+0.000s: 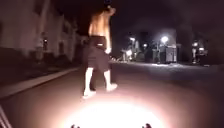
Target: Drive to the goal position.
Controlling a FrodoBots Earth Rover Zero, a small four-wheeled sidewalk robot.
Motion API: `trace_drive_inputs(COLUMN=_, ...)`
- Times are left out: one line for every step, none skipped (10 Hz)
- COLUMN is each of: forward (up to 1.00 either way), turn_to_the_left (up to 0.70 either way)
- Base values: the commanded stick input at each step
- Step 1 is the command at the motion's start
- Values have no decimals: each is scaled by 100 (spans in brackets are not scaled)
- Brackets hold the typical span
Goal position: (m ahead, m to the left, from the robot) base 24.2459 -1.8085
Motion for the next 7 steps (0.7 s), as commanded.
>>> trace_drive_inputs(forward=85, turn_to_the_left=0)
trace_drive_inputs(forward=85, turn_to_the_left=0)
trace_drive_inputs(forward=85, turn_to_the_left=0)
trace_drive_inputs(forward=85, turn_to_the_left=0)
trace_drive_inputs(forward=85, turn_to_the_left=0)
trace_drive_inputs(forward=85, turn_to_the_left=0)
trace_drive_inputs(forward=85, turn_to_the_left=0)
